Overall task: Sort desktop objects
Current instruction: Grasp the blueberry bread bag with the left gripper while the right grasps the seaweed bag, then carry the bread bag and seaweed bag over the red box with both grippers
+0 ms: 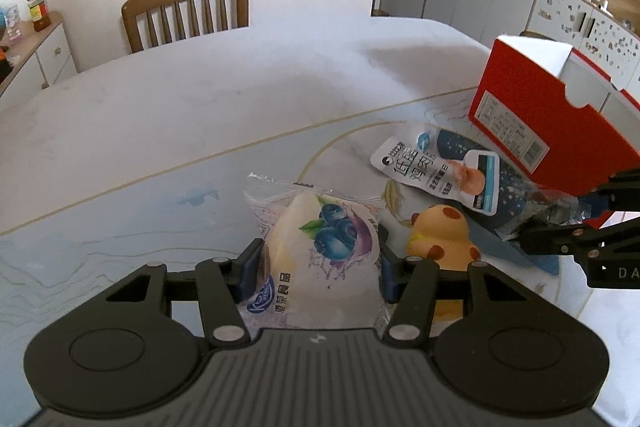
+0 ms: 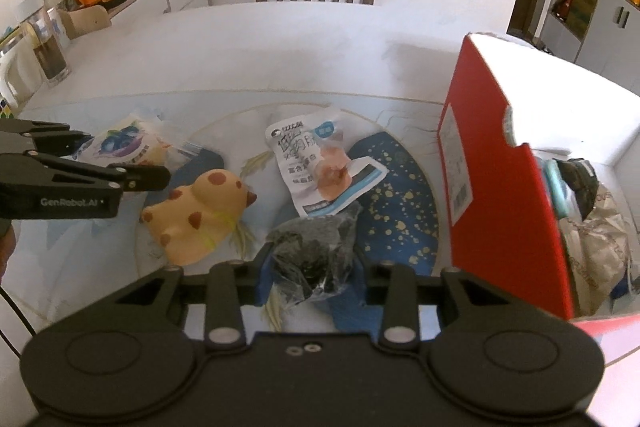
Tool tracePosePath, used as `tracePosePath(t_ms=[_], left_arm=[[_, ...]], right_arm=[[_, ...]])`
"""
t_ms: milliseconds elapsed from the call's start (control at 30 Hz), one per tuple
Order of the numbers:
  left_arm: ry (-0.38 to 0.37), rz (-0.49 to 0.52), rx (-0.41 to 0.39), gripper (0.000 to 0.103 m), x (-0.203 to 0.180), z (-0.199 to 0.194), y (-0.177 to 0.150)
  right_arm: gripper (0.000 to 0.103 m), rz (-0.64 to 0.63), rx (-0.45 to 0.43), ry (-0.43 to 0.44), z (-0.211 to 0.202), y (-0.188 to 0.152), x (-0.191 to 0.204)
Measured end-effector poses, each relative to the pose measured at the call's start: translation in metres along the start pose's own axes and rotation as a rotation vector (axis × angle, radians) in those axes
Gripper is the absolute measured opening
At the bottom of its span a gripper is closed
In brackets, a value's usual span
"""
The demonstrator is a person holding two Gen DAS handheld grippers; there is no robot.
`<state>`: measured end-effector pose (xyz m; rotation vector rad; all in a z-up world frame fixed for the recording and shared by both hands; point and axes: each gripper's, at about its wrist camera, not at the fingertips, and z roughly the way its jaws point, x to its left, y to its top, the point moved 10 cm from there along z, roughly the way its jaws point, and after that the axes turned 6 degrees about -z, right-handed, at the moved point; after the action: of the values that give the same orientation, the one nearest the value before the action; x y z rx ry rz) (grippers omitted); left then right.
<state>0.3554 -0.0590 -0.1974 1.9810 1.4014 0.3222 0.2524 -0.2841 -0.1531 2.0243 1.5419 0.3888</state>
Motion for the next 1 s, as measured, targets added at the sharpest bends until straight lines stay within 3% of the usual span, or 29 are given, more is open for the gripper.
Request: tracePosePath(t_ms=[1000], left_arm=[[-0.107, 0.009, -0.019, 0.055, -0.058, -0.071, -0.009]], right_arm=[[0.036, 0.055, -0.071, 0.018, -0.077, -0.007, -0.005]])
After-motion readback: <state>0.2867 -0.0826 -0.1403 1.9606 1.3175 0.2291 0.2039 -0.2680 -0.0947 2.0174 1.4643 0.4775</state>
